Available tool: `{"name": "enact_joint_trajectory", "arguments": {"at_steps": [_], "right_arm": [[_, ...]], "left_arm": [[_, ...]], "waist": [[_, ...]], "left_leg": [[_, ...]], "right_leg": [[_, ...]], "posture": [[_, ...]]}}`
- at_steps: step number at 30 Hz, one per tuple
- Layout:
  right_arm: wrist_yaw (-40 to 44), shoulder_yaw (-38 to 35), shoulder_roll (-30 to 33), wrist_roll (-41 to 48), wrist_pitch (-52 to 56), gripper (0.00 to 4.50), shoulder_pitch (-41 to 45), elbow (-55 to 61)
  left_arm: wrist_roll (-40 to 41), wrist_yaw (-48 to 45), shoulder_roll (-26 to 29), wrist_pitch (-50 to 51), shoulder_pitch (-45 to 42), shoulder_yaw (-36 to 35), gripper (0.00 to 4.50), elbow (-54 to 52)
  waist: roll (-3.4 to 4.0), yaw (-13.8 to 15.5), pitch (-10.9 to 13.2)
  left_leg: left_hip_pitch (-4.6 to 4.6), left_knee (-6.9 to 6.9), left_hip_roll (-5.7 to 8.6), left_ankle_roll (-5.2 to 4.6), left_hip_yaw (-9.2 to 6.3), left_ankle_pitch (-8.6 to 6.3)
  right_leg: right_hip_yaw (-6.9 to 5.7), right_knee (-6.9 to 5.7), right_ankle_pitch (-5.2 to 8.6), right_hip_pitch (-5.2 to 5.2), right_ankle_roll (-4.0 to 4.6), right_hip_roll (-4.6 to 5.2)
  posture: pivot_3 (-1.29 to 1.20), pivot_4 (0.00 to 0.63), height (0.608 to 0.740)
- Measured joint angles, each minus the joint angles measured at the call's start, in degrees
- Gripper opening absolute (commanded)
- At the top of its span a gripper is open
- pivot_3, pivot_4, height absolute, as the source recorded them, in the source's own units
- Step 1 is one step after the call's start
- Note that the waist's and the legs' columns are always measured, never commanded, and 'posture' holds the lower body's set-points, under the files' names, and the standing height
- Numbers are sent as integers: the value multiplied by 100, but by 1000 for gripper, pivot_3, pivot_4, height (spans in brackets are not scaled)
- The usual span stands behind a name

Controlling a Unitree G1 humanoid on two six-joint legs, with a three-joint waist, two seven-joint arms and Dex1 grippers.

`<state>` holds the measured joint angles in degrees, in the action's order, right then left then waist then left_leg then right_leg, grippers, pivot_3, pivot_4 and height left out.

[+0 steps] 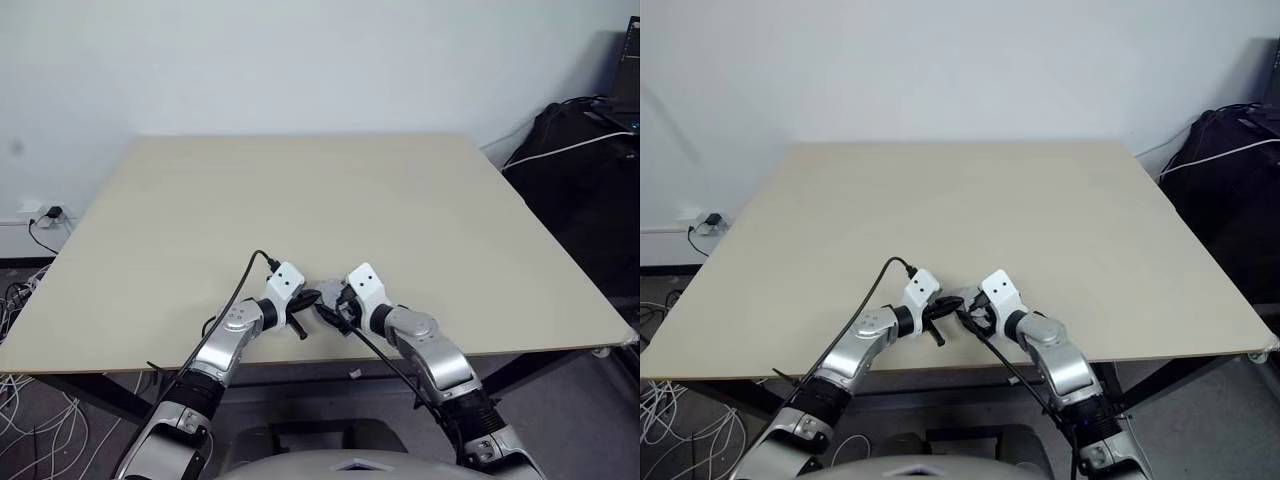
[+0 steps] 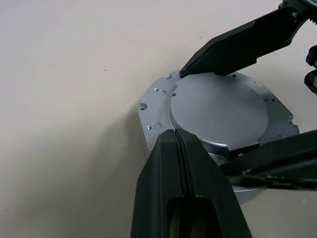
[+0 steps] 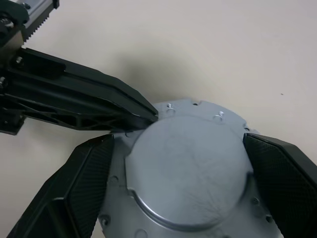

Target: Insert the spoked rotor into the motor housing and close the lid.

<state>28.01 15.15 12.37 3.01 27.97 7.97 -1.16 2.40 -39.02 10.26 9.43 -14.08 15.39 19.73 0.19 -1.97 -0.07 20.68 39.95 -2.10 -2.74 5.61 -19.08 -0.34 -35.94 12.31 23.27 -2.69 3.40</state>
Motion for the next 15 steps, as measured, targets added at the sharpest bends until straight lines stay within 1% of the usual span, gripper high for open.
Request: {"name": "enact_joint_trajectory", "arguments": {"at_steps": [7, 15], "right_arm": [[87, -105, 87, 107, -12, 4474, 2, 9], [519, -360, 105, 722, 11, 4474, -59, 575]], "left_arm": [[1, -8, 1, 0, 2, 0, 0, 0], [1, -21, 2, 0, 15, 1, 0, -10]], "waist": [[0, 3, 0], [0, 11, 0]], "left_leg": [[1, 0, 0, -2, 0, -1], [1, 0, 1, -8, -1, -5]], "right_leg": [[0, 0, -1, 0, -1, 0], [1, 0, -2, 0, -4, 0]], "posture": [[0, 0, 740], [0, 0, 740]]}}
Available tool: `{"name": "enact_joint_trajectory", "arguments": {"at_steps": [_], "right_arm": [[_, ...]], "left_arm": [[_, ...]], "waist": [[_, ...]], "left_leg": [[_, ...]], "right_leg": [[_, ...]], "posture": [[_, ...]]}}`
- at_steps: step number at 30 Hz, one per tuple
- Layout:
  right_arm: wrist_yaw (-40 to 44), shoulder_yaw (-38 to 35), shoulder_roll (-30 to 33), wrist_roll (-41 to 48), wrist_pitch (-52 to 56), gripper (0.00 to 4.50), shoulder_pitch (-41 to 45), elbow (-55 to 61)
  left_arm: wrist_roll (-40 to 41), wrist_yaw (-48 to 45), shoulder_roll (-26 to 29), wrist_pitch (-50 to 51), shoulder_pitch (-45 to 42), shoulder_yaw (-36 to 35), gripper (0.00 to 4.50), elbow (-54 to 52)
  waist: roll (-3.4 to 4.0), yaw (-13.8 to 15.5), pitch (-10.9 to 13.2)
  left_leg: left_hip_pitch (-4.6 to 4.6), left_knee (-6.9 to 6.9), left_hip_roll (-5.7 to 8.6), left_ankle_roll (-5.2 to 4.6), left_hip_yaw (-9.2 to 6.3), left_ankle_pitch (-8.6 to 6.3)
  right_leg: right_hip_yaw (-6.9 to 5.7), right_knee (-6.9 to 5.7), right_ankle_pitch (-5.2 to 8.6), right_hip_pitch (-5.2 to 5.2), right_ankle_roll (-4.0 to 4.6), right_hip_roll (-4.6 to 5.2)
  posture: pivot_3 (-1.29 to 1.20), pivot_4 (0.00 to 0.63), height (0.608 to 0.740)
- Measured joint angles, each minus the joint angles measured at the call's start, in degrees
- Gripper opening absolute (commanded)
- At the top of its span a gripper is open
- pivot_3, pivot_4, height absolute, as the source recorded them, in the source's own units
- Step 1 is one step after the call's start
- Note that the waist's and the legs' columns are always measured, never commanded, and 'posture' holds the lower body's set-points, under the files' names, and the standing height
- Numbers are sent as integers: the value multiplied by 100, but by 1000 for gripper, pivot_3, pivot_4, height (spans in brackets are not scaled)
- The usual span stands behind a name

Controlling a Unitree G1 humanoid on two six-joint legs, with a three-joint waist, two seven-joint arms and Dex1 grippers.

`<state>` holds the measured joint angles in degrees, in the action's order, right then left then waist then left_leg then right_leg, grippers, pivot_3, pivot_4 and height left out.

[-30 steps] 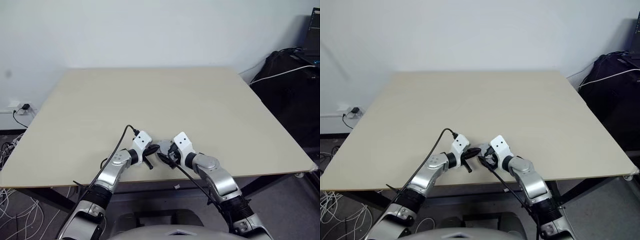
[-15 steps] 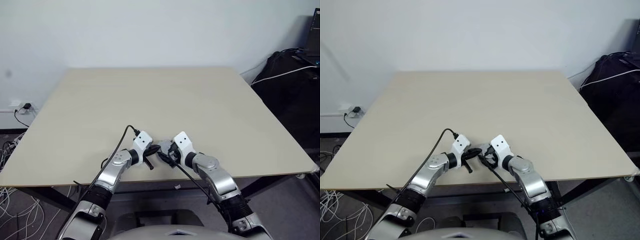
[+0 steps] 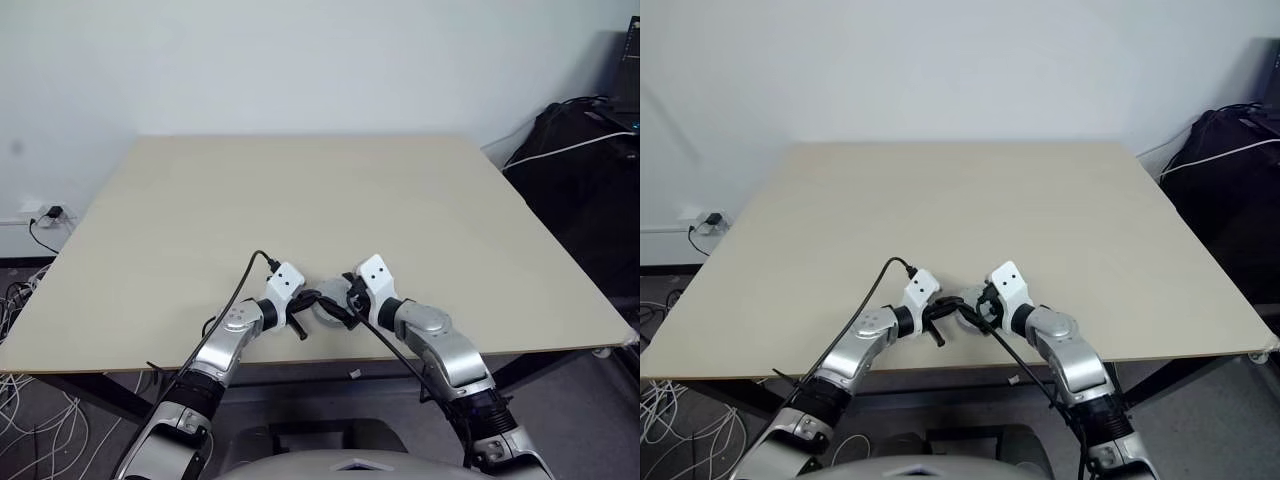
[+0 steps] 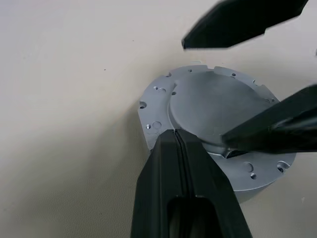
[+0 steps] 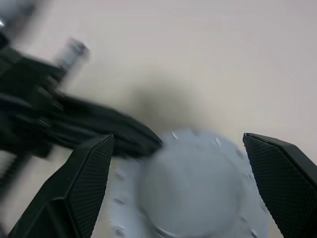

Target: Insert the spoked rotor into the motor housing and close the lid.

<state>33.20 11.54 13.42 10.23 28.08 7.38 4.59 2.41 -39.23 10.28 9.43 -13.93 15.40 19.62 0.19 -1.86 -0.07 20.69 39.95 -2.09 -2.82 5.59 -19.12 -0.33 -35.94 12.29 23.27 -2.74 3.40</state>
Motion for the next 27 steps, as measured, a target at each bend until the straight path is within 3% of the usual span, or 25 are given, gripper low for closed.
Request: {"name": "enact_joint_trajectory", "arguments": {"at_steps": [10, 15, 27], "right_arm": [[-419, -330, 273, 185, 653, 4474, -257, 498], [-901, -864, 171, 444, 1663, 4474, -388, 587], [-1740, -2164, -1003, 1754, 3969, 4474, -168, 959]], "left_arm": [[0, -31, 8, -4, 48, 31, 0, -43], [-2, -62, 8, -6, 46, 41, 0, -44], [-1, -79, 6, -5, 44, 42, 0, -43]], "waist": [[0, 41, 0], [0, 54, 0], [2, 56, -1]], "left_leg": [[0, 0, 0, -1, 2, -1], [0, 0, 0, -1, 1, -1], [4, 0, 0, -5, -4, -3]], "right_leg": [[1, 0, 2, 0, 3, 1], [1, 0, 2, 1, 5, 1], [1, -1, 1, 3, 4, 3]], "posture": [[0, 0, 740], [0, 0, 740], [0, 0, 740]]}}
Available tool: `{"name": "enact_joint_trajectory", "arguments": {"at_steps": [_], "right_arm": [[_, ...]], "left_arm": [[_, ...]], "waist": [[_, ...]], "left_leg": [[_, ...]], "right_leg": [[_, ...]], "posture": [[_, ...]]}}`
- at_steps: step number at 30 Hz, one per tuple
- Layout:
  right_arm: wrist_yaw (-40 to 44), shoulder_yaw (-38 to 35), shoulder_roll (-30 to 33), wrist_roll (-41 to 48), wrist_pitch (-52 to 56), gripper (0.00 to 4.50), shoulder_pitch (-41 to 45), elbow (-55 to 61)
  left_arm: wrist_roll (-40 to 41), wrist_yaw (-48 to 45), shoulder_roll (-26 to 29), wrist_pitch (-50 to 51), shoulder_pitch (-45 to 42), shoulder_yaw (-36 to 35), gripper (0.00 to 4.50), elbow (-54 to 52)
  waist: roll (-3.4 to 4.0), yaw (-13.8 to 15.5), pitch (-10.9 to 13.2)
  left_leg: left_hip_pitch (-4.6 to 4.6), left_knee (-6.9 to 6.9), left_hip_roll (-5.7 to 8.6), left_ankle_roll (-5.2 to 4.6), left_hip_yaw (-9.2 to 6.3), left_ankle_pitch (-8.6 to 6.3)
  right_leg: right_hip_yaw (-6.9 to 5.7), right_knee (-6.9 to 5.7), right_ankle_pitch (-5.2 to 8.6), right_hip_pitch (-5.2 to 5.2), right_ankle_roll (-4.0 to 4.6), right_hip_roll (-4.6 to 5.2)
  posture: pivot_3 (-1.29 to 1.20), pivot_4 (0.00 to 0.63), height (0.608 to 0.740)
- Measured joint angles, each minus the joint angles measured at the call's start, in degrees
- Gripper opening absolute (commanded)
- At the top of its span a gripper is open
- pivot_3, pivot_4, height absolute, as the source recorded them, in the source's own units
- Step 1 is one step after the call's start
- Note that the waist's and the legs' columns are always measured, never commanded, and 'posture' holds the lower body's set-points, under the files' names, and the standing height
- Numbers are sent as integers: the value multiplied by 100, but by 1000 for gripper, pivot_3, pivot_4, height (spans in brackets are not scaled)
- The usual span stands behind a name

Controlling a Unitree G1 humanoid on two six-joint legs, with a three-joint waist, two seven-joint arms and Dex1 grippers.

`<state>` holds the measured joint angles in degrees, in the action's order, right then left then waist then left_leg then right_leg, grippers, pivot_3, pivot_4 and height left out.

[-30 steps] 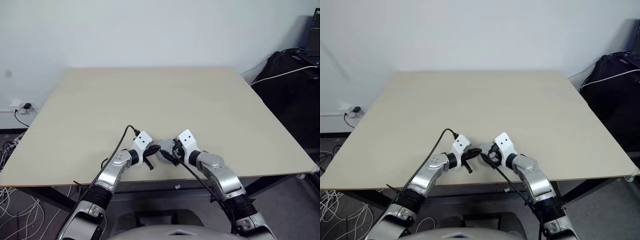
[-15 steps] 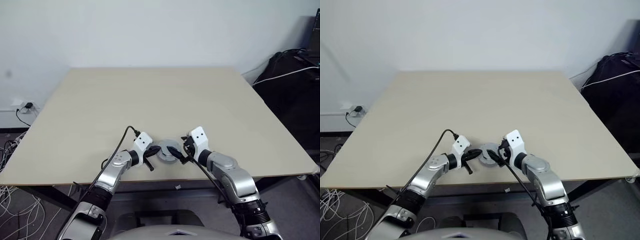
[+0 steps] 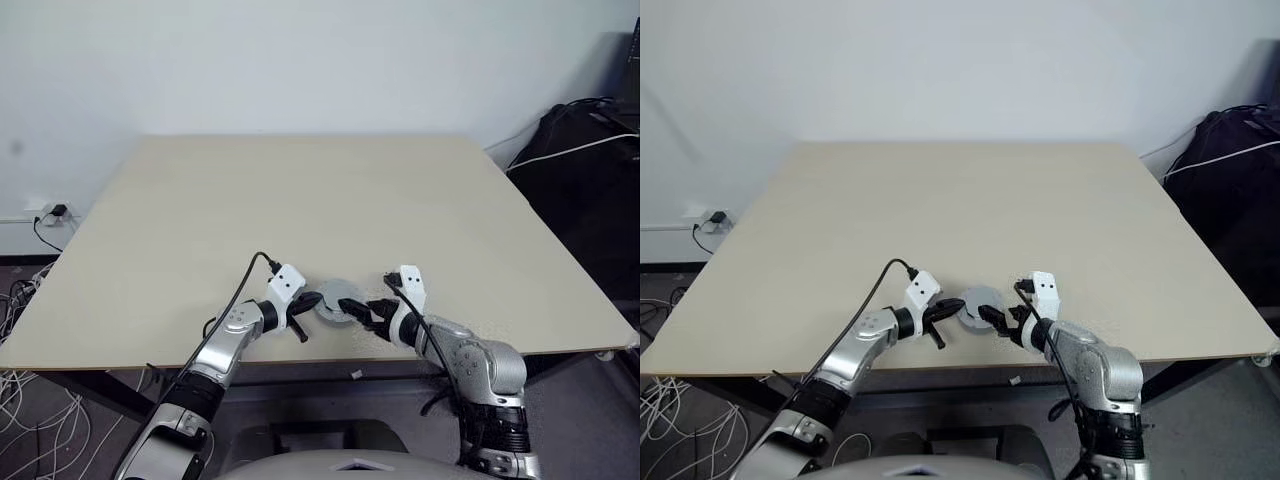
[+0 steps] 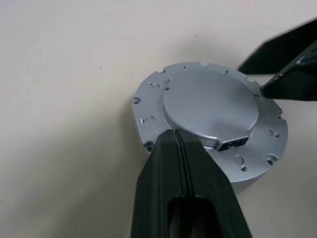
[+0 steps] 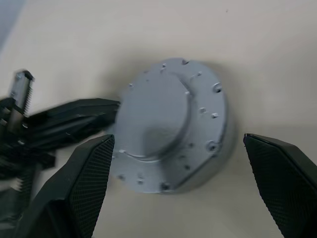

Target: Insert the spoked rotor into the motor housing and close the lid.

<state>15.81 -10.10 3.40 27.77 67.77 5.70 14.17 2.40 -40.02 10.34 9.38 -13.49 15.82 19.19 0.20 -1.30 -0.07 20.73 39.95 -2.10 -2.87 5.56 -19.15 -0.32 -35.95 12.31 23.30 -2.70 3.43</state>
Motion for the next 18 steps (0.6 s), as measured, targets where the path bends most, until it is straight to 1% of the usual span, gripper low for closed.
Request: {"name": "enact_joint_trajectory", "arguments": {"at_steps": [4, 7, 13, 18], "right_arm": [[-569, -582, -458, 93, 287, 4474, 286, -46], [-834, -823, -582, 92, 294, 4474, 404, -148], [-1033, -965, -633, 94, 355, 4474, 429, -256], [-1109, -1054, -747, 196, 644, 4474, 459, -315]], "left_arm": [[1, -1, -4, 0, 0, 0, 0, 0], [1, -2, -3, -3, 0, -2, 0, 0], [0, -2, 0, -1, 0, -3, 0, 0], [1, -2, 0, 0, 0, -2, 0, 0]], "waist": [[2, 5, -1], [3, 0, -2], [6, -13, -2], [6, -15, -2]], "left_leg": [[4, 0, 1, 0, -1, 0], [5, 0, 3, 0, 0, 0], [5, 0, 2, 0, -1, 0], [5, 0, 2, 0, -1, 0]], "right_leg": [[-1, 0, -2, 3, -3, 0], [-1, 1, -10, 4, -17, 0], [-1, 0, -9, 3, -16, 0], [0, 1, -9, 3, -16, 0]], "posture": [[0, 0, 740], [0, 0, 740], [0, 0, 740], [0, 0, 740]]}}
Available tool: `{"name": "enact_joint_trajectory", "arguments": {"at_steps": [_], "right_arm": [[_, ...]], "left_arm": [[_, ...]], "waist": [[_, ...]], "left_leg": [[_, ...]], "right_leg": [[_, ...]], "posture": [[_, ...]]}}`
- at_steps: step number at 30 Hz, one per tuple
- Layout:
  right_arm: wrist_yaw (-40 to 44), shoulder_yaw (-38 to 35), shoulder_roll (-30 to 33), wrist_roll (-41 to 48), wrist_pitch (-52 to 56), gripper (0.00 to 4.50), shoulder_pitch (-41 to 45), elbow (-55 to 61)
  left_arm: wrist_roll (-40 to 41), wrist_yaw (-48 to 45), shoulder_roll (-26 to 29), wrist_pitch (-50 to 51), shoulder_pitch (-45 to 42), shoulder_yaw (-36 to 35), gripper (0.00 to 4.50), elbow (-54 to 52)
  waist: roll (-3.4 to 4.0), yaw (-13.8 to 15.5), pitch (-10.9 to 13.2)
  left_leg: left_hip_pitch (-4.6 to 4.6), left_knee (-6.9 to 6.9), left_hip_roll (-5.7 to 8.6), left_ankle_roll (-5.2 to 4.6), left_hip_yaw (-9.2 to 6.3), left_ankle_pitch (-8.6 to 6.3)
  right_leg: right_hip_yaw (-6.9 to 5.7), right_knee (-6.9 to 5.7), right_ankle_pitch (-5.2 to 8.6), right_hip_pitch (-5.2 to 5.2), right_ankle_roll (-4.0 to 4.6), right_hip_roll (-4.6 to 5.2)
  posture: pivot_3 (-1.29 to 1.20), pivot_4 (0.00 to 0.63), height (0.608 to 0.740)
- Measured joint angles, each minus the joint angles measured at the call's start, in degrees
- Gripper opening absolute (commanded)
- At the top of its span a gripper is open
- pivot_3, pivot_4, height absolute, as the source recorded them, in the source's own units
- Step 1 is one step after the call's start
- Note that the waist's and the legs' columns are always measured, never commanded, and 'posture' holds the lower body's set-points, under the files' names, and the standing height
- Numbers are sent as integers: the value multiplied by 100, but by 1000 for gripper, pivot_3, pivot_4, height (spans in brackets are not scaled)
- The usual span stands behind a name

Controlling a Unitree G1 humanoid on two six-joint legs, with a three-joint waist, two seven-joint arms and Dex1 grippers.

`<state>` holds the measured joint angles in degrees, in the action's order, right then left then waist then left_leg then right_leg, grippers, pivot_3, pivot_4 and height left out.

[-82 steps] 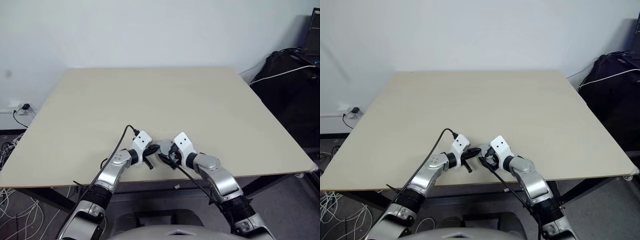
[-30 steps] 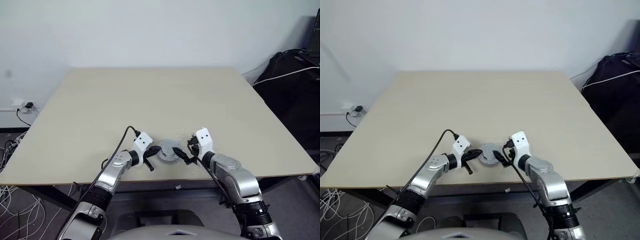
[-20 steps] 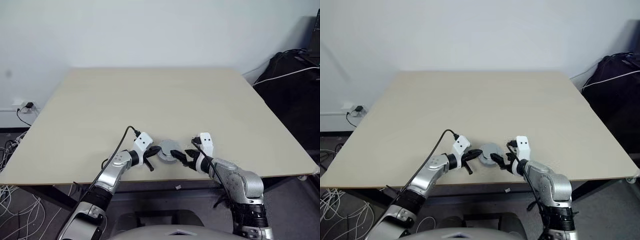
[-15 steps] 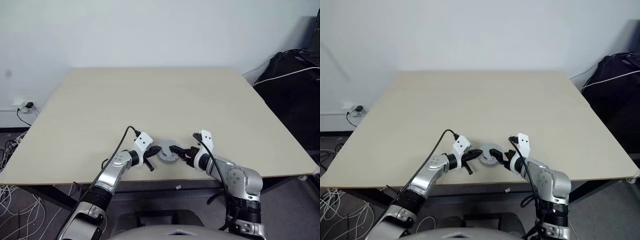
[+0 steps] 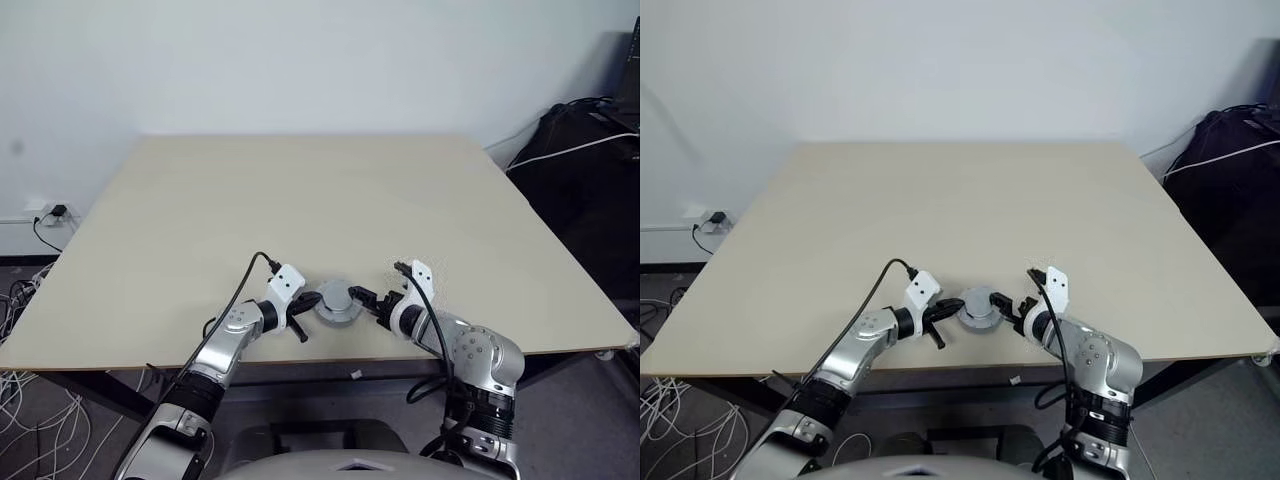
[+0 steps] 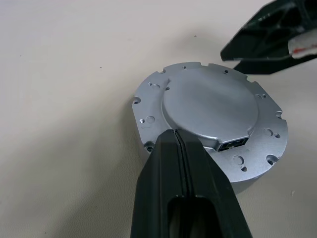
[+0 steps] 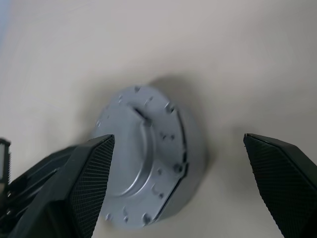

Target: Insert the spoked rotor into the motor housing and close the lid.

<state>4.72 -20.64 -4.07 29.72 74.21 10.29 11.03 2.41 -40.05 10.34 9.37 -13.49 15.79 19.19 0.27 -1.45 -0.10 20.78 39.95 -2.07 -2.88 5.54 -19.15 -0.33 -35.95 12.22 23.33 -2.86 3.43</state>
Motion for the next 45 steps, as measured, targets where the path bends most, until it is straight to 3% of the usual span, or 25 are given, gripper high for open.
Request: {"name": "enact_joint_trajectory", "arguments": {"at_steps": [22, 45], "right_arm": [[-77, -444, -153, 558, 276, 4474, 94, -442], [-10, -336, -157, 974, -114, 4474, 124, -1004]], "left_arm": [[1, 0, -15, -3, -1, -6, 0, 2], [0, -1, -8, -6, 0, -24, 0, 3]], "waist": [[3, -24, 1], [2, -75, 0]], "left_leg": [[0, 0, -1, -1, -2, 0], [-3, 0, -3, -3, -2, 0]], "right_leg": [[0, 0, 2, 0, 3, 1], [0, 0, 4, -2, 8, 2]], "posture": [[0, 0, 740], [0, 0, 740]]}}
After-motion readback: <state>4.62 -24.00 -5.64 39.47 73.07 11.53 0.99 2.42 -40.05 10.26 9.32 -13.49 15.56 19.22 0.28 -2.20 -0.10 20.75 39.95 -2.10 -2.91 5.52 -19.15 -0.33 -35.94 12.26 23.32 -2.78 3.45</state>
